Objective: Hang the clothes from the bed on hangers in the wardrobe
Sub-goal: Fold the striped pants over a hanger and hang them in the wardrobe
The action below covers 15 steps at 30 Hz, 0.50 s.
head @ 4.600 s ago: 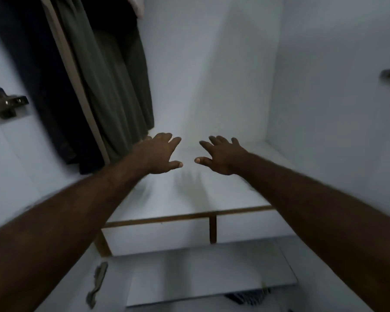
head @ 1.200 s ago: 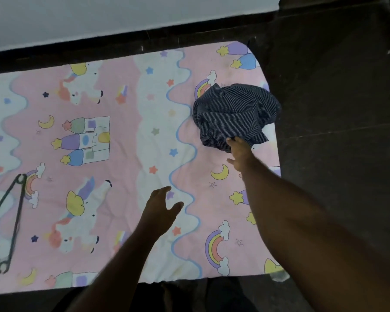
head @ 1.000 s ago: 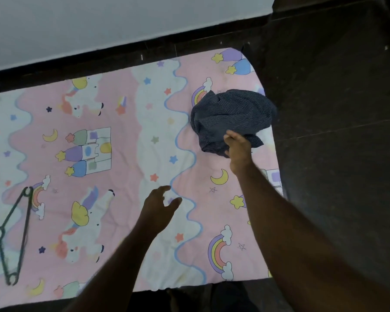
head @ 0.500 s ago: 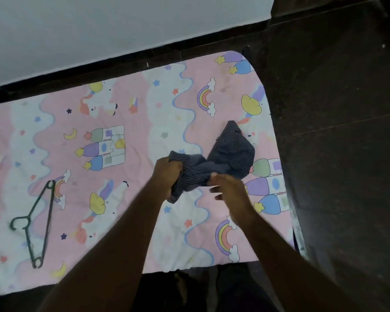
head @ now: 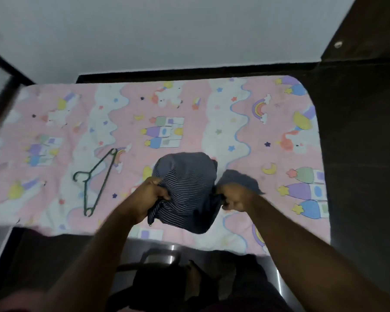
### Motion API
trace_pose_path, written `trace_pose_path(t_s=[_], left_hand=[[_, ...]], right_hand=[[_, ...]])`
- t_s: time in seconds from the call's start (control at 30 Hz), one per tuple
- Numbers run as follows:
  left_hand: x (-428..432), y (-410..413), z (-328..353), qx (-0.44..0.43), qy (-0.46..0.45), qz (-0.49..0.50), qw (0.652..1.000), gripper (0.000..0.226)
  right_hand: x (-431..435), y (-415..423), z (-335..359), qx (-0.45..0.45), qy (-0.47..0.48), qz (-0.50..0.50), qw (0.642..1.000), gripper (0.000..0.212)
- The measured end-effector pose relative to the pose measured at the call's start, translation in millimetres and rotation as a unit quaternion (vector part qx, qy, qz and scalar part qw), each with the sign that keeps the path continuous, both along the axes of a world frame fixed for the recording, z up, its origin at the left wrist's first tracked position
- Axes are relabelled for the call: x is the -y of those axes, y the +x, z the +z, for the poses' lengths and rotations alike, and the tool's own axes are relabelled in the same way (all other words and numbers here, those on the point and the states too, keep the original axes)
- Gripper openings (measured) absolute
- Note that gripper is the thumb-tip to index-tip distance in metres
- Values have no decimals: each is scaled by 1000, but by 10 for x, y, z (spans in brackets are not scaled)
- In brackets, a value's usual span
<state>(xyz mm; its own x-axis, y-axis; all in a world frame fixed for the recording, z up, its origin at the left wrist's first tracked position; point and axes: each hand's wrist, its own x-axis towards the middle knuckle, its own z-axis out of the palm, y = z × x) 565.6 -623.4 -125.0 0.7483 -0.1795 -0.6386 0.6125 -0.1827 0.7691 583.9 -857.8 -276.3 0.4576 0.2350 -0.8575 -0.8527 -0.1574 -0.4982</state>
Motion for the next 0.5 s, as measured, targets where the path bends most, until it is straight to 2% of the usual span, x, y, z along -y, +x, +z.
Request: trace_pose_path(t_s=[0.07,0.13,0.2,0.27,0.37,0.4,0.43,0.5], left_hand=[[-219,-200,51,36,63,-17,997,22],[-498,-354,53,70,149,4,986,21],[-787,-475,37,93,235,9,967,28],[-1023,-606,12,91,284,-47,953,32],[-1218,-759,45,19,292,-168,941,13],[-1259,-759,73,21,320,-191,928,29],[-1298,-731,109,66,365,-183,911,49],[-1330,-624,273,223,431,-113,867,89]], right_hand=[[-433,-116,67,18,-28,28,999,10],[-840,-210,205,103,-97,57,988,16],[-1134,-217,406,232,-179,131,947,16],[-1307,-179,682,345,-232,156,896,21],[-1416,-79,1269,471,-166,151,853,18],[-1433,-63,1475,506,-148,173,832,17],[-1447,-53,1675,542,-143,208,801,18],[-1486,-77,2008,605,-153,304,720,21]])
